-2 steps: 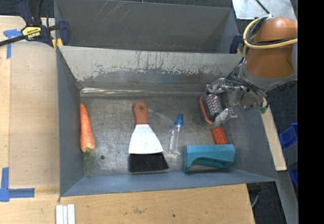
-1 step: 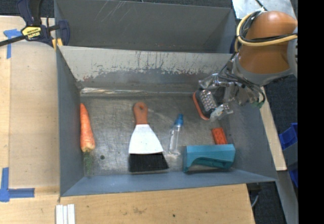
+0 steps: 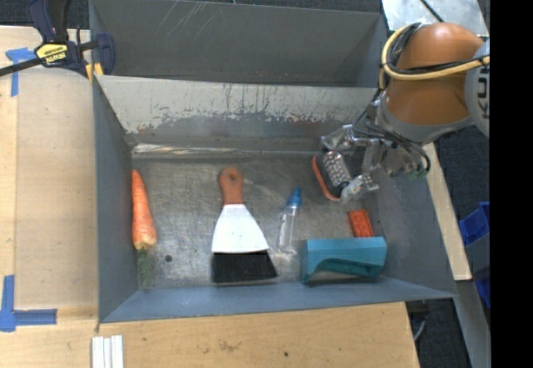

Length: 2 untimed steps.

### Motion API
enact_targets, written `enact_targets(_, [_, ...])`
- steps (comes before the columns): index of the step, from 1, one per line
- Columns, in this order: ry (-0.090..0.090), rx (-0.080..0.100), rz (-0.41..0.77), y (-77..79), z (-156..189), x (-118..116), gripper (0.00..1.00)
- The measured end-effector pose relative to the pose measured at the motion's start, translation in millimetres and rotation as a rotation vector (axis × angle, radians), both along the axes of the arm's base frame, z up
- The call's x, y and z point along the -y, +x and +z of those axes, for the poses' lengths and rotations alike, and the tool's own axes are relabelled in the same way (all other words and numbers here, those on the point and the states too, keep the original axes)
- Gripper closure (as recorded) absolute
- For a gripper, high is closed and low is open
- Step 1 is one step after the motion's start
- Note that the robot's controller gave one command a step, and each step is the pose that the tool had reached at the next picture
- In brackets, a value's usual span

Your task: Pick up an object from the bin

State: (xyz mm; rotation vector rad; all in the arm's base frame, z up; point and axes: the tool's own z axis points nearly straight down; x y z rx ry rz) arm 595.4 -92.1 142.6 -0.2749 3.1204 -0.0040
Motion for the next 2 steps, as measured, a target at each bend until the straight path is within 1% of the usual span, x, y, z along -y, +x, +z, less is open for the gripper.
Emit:
enact_targets(1, [0.004,-0.018,0.104,-10.0,30,-13,1.0])
enact_targets(2, [0.001,-0.009,0.143,-3.9,94,-7,1.0])
